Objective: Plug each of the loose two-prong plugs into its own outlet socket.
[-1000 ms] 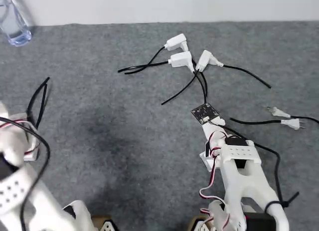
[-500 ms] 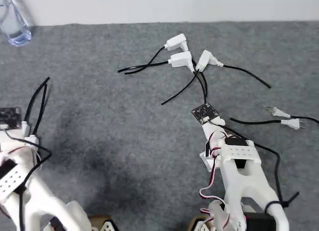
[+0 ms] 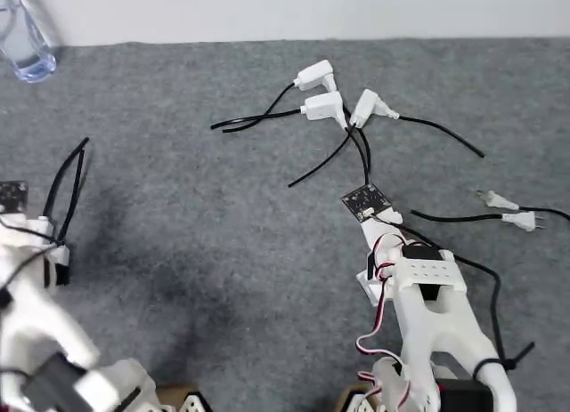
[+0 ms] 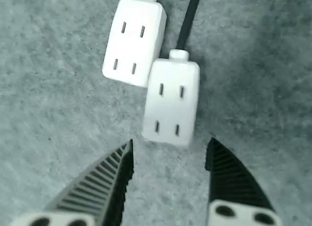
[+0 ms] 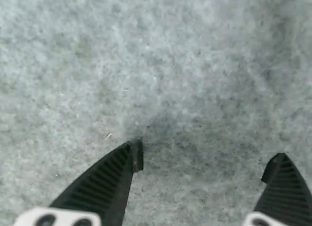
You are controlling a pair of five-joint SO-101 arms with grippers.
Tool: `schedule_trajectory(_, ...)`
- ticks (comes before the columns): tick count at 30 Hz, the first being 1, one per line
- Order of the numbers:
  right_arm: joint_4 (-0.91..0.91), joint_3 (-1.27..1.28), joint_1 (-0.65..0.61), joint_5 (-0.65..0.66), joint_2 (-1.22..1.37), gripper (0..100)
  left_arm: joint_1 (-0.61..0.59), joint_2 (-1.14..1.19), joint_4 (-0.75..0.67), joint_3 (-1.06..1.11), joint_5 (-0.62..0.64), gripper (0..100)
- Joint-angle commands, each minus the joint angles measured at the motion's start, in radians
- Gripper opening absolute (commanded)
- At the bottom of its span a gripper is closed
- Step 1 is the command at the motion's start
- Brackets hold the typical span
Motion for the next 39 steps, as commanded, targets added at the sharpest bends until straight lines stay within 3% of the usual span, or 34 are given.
schedule_trajectory(1,-0.016,0.000,-0.013,0.008,-0.022,37.2,0.002,0.141,0.025,-0.170,-0.005,23)
schedule_trajectory(14,-0.016,0.000,-0.013,0.009,-0.022,37.2,0.101,0.318,0.034,-0.288,-0.025,23)
schedule_trajectory(24,-0.016,0.000,-0.013,0.009,-0.022,37.2,0.110,0.399,0.080,-0.329,-0.061,23)
schedule_trajectory(31,-0.016,0.000,-0.013,0.009,-0.022,37.2,0.164,0.396,0.221,-0.334,-0.061,22)
schedule_trajectory(39,-0.016,0.012,-0.013,0.009,-0.025,37.2,0.176,0.400,0.181,-0.335,-0.061,7)
